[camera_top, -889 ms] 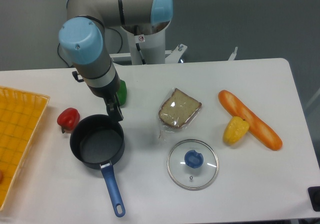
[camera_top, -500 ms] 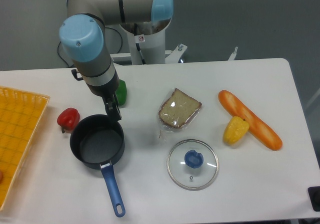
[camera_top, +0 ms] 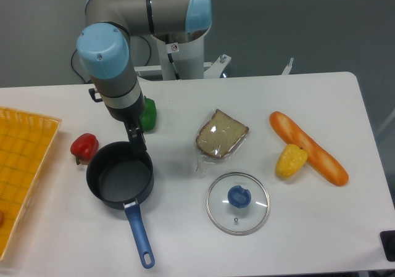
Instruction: Pick up the toast
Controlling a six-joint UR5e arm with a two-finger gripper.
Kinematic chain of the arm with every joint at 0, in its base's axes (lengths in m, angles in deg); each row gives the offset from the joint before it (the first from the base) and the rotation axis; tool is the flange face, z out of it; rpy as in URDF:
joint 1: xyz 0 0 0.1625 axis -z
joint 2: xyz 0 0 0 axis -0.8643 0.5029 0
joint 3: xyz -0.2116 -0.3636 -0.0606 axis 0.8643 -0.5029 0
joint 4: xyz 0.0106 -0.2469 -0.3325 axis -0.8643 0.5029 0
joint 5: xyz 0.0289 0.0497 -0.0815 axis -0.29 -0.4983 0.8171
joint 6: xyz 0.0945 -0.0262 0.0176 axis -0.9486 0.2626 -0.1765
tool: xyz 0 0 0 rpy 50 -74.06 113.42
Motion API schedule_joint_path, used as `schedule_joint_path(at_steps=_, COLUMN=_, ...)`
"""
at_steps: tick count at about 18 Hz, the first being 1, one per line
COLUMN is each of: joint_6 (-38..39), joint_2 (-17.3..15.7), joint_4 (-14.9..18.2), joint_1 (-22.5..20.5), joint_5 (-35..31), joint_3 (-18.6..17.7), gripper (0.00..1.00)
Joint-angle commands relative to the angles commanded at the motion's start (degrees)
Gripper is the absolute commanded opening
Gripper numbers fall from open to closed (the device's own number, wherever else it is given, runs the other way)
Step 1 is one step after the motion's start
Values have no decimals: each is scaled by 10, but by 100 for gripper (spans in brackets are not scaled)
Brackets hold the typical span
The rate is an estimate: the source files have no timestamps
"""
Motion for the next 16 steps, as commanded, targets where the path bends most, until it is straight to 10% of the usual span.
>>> schedule_joint_path(at_steps=16, joint_6=98, joint_2=8, joint_4=6, joint_1=-39, joint_5=-4, joint_3=-19, gripper=100)
